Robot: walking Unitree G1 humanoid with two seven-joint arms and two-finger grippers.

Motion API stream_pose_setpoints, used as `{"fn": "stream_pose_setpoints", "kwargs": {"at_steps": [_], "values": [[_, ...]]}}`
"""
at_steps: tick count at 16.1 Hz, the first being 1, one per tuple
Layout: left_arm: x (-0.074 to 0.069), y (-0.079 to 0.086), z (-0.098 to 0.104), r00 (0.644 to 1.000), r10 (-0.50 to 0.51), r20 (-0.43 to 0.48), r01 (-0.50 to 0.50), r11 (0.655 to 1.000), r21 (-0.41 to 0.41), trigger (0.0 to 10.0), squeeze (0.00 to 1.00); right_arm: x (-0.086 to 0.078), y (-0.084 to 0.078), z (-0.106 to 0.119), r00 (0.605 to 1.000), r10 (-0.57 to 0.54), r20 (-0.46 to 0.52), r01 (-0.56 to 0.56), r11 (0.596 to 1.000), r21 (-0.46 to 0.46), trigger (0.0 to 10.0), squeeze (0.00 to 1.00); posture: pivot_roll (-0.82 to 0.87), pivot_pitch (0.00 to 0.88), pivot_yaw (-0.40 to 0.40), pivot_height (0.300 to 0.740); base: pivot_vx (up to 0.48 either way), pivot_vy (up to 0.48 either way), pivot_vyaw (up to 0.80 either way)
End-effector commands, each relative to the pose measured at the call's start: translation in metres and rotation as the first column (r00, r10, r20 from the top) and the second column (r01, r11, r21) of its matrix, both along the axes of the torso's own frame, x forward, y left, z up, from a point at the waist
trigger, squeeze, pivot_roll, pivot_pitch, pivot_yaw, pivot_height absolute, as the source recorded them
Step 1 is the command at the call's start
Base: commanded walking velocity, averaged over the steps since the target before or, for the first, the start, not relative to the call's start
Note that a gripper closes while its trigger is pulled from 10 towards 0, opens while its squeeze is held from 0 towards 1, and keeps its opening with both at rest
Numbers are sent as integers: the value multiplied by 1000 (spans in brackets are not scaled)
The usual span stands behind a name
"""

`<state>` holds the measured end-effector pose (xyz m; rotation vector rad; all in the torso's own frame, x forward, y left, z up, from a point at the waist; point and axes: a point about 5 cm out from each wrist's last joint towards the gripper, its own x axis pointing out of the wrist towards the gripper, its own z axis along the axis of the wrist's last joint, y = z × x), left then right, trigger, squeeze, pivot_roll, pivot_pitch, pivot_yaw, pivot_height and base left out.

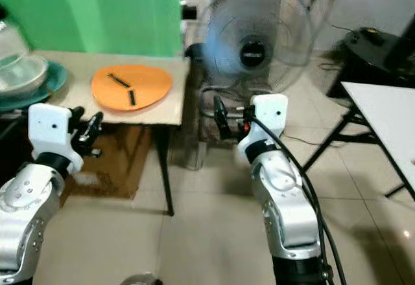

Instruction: Setting the table

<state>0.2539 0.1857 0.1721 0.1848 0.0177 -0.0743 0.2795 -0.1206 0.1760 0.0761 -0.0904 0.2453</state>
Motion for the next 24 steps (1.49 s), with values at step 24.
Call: {"fn": "stream_pose_setpoints", "kwargs": {"at_steps": [24], "values": [[-2,5,7,1000,4,20,-5,1000,18,10000,0,0,21,-6,992,128,-17,-128,991,-24,10000,1000,215,0,-52,740,52,0,398]]}}
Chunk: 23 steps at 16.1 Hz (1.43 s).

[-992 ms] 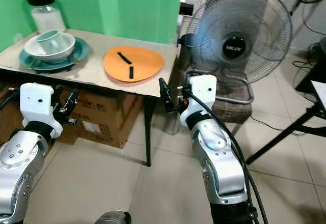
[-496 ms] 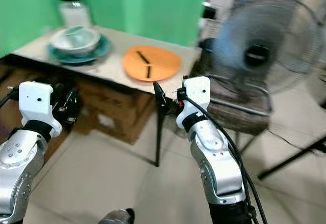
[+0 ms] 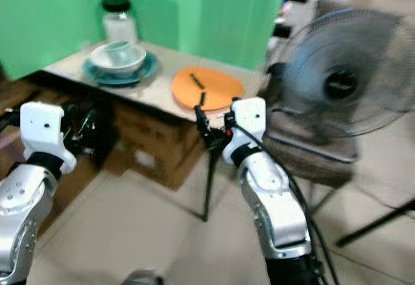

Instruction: Setting the table

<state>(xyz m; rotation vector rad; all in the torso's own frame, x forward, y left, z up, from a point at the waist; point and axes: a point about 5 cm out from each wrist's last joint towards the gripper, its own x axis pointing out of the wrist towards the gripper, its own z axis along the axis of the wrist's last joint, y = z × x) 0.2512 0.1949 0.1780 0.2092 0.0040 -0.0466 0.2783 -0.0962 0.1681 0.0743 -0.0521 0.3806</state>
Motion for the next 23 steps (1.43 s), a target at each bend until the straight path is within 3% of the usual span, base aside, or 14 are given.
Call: {"fn": "stream_pose_setpoints", "kwargs": {"at_steps": [1,4,23], "values": [[1,-4,1,1000,-22,2,22,1000,-6,10000,0,1,-3,2,1000,-7,17,7,1000,-12,10000,1000,215,0,-52,740,255,0,800],[1,-4,1,1000,-23,1,23,1000,-4,10000,0,1,-4,1,1000,-12,15,12,1000,-20,10000,1000,214,0,-48,740,259,0,800],[3,-9,0,999,-46,4,46,999,4,10000,0,3,-6,2,1000,-5,31,6,999,-41,10000,1000,210,0,-63,740,253,0,0]]}}
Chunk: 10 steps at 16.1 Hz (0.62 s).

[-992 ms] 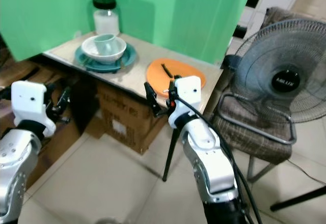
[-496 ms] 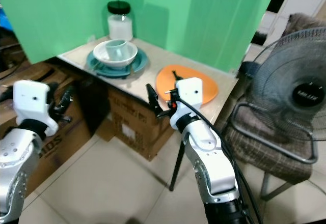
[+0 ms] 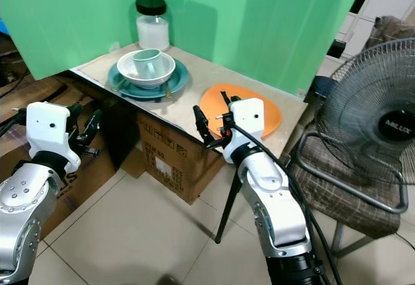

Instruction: Setting the table

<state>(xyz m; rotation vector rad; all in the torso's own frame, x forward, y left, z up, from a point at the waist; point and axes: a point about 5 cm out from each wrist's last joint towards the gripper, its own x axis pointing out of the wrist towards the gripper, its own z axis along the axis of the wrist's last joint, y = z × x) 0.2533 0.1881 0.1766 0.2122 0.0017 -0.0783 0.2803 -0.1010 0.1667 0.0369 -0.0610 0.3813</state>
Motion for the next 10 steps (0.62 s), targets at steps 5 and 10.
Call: {"fn": "stream_pose_setpoints", "kwargs": {"at_steps": [5,10], "values": [[2,-4,1,1000,-20,10,20,1000,0,10000,0,1,-1,4,1000,5,25,-5,1000,-20,10000,1000,206,0,-60,740,258,0,430],[3,-4,2,1000,-22,14,22,1000,0,10000,0,1,-2,5,1000,2,26,-2,1000,-18,10000,1000,217,0,-62,740,271,0,150]]}}
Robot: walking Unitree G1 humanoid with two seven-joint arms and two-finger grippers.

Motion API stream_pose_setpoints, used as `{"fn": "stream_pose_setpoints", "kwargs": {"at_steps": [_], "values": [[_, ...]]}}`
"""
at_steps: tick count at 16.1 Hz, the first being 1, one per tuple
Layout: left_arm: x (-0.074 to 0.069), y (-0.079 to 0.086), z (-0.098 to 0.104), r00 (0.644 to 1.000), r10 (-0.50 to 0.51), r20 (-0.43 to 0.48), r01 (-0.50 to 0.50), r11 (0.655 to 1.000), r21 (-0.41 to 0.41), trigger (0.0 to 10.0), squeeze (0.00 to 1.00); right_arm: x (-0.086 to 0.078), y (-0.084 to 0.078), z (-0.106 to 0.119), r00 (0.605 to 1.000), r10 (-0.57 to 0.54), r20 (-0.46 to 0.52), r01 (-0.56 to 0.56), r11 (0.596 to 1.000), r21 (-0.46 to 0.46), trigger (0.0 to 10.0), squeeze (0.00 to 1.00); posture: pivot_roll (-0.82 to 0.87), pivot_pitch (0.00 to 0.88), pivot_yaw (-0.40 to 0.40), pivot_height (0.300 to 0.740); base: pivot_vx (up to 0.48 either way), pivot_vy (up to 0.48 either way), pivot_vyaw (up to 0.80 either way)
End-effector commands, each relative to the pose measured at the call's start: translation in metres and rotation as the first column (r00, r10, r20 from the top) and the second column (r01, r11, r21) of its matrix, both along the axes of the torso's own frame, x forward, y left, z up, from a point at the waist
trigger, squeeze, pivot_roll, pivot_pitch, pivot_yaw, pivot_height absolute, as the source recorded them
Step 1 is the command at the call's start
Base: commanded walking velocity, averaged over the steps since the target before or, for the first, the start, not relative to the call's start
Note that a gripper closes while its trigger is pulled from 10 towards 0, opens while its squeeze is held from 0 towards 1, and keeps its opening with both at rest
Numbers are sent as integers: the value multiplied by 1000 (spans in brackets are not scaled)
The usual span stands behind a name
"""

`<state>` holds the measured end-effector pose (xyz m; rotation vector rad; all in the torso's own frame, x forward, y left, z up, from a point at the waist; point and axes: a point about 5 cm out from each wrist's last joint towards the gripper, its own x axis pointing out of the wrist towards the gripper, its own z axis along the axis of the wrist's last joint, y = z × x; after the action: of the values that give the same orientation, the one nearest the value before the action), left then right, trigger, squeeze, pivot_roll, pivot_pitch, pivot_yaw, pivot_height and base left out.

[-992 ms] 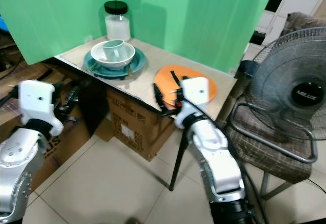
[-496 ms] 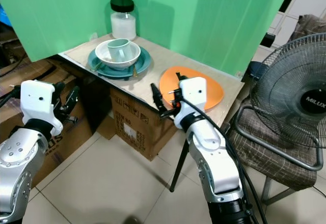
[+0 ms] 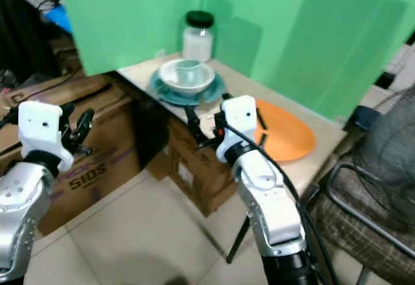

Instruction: Setting the table

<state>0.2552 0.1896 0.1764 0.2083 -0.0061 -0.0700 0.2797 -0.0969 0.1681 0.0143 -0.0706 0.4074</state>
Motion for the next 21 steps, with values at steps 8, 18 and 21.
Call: {"fn": "stream_pose_setpoints", "kwargs": {"at_steps": [8,18,21], "values": [[3,6,4,1000,-19,9,18,999,33,10000,0,11,-5,4,998,-60,25,59,998,19,10000,1000,212,0,-29,740,272,0,0],[7,-2,4,996,-87,-4,87,994,64,10000,0,12,-9,-8,994,-91,-53,94,994,63,10000,580,252,0,-37,740,278,0,0],[9,-4,3,995,-99,-10,100,993,58,10000,0,11,-23,-21,976,-183,-121,186,982,14,10000,0,232,0,-24,740,316,0,0]]}}
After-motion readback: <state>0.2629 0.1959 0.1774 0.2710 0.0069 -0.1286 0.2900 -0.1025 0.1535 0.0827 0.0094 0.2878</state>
